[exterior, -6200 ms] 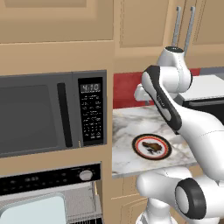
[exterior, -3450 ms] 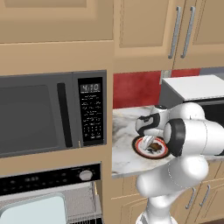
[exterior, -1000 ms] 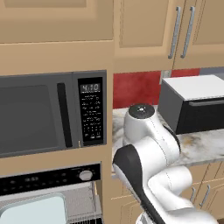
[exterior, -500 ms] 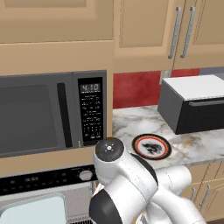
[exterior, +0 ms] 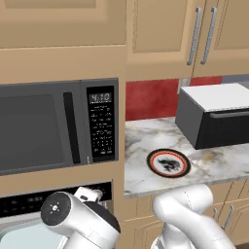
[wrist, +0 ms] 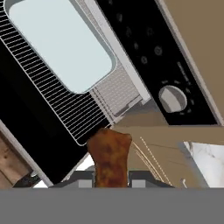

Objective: Place the chicken drumstick on the bottom rack of the oven.

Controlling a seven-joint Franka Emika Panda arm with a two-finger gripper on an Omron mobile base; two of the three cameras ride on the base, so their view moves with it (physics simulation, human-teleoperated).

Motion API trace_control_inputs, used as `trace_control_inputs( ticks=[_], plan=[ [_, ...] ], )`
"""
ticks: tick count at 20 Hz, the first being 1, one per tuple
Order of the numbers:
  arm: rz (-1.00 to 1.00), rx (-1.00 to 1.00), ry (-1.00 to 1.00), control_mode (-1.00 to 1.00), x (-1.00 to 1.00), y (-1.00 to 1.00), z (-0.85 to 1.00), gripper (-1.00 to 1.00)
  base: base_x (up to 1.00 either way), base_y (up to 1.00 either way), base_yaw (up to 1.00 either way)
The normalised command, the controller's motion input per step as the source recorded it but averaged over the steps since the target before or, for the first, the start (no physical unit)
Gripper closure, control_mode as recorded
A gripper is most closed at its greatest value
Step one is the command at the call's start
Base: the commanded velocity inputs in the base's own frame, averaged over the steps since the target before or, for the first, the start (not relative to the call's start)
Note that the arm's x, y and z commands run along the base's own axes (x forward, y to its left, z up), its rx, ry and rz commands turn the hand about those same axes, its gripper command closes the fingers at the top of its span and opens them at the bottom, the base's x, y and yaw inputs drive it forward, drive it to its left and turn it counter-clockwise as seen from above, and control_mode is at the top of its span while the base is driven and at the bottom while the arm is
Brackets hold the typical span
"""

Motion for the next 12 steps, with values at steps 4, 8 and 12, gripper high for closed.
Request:
trace_control_inputs(
  ticks=[4,8,12],
  plan=[
    [-0.01,0.03,-0.01,-1.00,0.07,0.71,-0.63,1.00,0.00,0.00,0.00],
    [-0.10,0.09,-0.02,-1.00,0.10,0.47,-0.86,1.00,0.00,0.00,0.00],
    [-0.27,0.09,0.00,-1.00,0.13,0.65,-0.85,1.00,0.00,0.00,0.00]
  ],
)
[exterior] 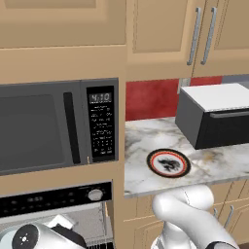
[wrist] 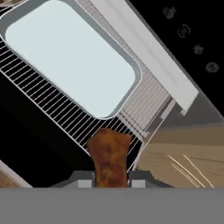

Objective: Place the chicken drumstick on the bottom rack of the oven.

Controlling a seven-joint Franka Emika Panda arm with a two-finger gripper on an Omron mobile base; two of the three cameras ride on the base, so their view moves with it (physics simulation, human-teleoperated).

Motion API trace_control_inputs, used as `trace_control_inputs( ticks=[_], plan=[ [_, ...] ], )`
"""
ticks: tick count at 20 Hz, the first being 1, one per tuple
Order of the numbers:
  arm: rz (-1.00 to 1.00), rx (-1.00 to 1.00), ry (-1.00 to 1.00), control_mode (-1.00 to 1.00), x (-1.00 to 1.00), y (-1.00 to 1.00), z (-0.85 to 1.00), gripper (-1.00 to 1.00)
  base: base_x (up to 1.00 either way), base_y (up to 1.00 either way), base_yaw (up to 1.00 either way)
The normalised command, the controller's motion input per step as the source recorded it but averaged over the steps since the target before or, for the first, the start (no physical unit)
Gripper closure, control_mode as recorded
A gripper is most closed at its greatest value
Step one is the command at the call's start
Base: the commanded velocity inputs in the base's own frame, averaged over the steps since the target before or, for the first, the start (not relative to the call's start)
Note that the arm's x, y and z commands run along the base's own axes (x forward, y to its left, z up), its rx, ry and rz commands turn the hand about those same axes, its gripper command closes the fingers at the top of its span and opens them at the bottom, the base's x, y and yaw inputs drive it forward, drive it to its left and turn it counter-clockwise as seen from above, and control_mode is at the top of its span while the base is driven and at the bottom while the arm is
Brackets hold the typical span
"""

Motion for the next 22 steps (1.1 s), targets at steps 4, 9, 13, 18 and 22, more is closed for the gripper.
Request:
trace_control_inputs(
  ticks=[4,9,13,18,22],
  plan=[
    [-0.24,0.17,0.00,-1.00,0.04,0.46,-0.83,1.00,0.00,0.00,0.00],
    [-0.11,-0.01,0.00,-1.00,0.06,0.30,-0.21,1.00,0.00,0.00,0.00],
    [-0.20,-0.02,-0.02,-1.00,0.46,0.38,-0.06,1.00,0.00,0.00,0.00],
    [-0.37,0.00,-0.17,-1.00,0.34,0.73,-0.36,1.00,0.00,0.00,0.00],
    [-0.08,0.03,-0.03,-1.00,0.05,0.23,-0.21,1.00,0.00,0.00,0.00]
  ],
)
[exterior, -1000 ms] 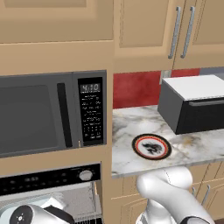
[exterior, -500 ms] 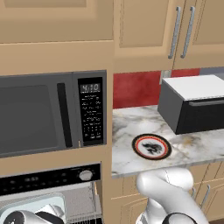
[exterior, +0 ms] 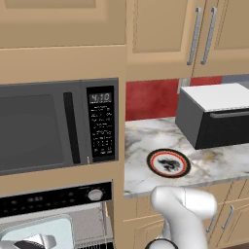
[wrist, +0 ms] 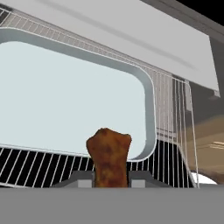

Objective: Place the chicken drumstick on the bottom rack of the oven.

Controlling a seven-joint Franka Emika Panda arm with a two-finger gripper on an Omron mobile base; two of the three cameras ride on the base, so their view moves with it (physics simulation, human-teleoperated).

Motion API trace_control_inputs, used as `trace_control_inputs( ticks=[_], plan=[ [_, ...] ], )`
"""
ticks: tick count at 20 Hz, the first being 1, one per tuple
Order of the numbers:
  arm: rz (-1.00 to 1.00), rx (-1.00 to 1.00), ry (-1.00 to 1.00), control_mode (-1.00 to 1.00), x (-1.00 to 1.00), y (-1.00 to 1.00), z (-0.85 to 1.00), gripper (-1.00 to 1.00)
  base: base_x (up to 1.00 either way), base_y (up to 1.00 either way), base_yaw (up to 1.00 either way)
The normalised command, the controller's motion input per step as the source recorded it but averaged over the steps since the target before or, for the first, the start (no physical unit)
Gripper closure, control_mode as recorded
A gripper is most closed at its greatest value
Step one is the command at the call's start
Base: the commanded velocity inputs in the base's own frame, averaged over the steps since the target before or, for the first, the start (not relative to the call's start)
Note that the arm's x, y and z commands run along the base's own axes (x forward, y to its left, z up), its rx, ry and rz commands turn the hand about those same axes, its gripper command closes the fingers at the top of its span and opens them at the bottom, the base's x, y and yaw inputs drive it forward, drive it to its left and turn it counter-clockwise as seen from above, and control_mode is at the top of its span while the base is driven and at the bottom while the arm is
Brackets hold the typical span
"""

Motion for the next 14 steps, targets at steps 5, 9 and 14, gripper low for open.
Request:
trace_control_inputs(
  ticks=[5,9,14],
  plan=[
    [-0.04,0.08,0.00,-1.00,0.33,0.02,-0.17,1.00,0.00,0.00,0.00],
    [-0.01,0.04,-0.05,-1.00,0.29,-0.07,-0.39,1.00,0.00,0.00,0.00],
    [-0.01,0.01,-0.03,-1.00,0.51,-0.09,-0.31,1.00,0.00,0.00,0.00]
  ],
)
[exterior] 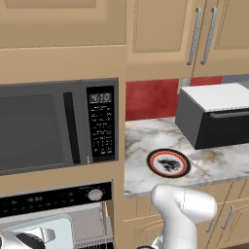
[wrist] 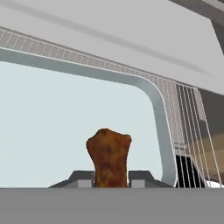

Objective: Place the chicken drumstick on the bottom rack of the oven.

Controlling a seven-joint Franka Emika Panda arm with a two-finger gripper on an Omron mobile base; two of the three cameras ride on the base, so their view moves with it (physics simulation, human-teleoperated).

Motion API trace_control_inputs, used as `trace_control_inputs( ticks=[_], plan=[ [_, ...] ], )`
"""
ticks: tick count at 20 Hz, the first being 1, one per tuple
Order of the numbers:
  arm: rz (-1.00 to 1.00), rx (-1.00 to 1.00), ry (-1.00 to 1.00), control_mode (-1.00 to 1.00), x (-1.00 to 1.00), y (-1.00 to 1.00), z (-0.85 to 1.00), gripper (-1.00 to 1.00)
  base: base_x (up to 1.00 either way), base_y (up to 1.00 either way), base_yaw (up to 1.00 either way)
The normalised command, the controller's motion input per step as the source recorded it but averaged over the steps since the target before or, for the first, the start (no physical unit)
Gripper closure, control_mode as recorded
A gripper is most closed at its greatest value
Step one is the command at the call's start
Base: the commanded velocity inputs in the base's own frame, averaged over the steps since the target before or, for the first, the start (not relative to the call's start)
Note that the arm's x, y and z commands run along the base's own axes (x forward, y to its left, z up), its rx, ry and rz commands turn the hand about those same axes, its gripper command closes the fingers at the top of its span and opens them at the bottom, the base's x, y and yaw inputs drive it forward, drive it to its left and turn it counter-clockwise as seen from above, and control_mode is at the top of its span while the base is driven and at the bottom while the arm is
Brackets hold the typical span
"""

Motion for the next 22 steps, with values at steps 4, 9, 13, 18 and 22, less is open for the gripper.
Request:
trace_control_inputs(
  ticks=[4,9,13,18,22],
  plan=[
    [-0.03,0.00,0.00,-1.00,0.53,0.00,-0.28,1.00,0.00,0.00,0.00],
    [-0.09,0.00,-0.04,-1.00,0.21,0.10,-0.57,1.00,0.00,0.00,0.00],
    [-0.10,0.00,-0.01,-1.00,0.07,0.02,-0.48,1.00,0.00,0.00,0.00],
    [-0.03,0.00,0.00,-1.00,0.02,0.00,-0.18,-1.00,0.00,0.00,0.00],
    [0.00,0.00,0.00,-1.00,0.00,0.00,-0.02,-1.00,0.00,0.00,0.00]
  ],
)
